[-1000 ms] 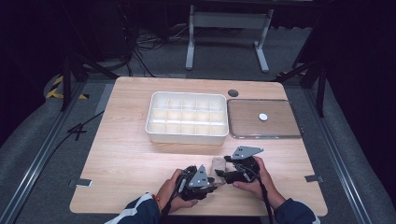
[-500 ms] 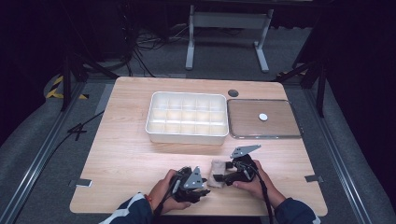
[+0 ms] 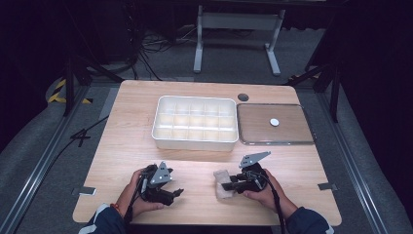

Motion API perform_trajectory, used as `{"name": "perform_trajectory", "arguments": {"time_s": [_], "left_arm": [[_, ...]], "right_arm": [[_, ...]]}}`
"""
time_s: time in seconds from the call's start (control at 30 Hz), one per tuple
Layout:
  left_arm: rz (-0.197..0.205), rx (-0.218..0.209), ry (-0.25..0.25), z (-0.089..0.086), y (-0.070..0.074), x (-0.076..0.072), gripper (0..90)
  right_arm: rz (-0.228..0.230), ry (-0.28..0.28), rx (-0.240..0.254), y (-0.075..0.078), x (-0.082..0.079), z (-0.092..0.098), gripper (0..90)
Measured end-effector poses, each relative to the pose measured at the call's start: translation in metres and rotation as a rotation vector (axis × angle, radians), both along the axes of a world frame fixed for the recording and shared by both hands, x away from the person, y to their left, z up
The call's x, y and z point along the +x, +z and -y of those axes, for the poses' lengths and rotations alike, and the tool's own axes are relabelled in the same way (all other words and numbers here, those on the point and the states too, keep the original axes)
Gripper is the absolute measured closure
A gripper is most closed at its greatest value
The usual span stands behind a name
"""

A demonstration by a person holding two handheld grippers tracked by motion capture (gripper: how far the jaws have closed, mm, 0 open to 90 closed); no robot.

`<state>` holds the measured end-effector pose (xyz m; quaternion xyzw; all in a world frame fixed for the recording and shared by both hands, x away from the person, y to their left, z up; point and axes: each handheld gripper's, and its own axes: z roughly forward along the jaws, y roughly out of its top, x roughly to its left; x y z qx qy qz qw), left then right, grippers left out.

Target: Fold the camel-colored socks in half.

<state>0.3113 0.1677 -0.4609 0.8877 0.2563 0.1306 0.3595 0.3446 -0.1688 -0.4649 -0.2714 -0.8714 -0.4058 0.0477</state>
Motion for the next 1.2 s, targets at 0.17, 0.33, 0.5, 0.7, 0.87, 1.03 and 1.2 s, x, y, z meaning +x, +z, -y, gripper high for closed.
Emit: {"name": "perform_trajectory", "arguments": {"time_s": [0.17,0.33,0.5,0.7,0.87,1.03,1.2], "left_arm": [[-0.009,0.015,0.000,0.001,-0.005,0.004,18.7],[-0.026,0.080,0.027,0.007,-0.014,0.006,17.0],[-0.066,0.053,0.053,0.005,-0.015,0.008,16.4],[-0.089,0.020,0.068,0.001,-0.018,0.008,15.6],[-0.069,-0.009,0.061,-0.001,-0.022,0.006,13.1],[-0.068,-0.016,0.050,-0.001,-0.023,0.007,12.8],[-0.071,-0.005,0.041,0.000,-0.022,0.009,11.5]], "right_arm": [[0.045,-0.007,0.000,0.006,-0.003,0.002,68.4],[0.108,-0.044,0.003,0.015,-0.003,0.008,68.5],[0.145,-0.066,0.003,0.018,-0.002,0.012,68.5],[0.191,-0.101,0.017,0.025,-0.001,0.020,68.5],[0.225,-0.146,0.039,0.030,0.001,0.033,68.5],[0.249,-0.176,0.043,0.034,0.003,0.043,68.5],[0.313,-0.219,0.027,0.041,0.004,0.056,68.4]]}}
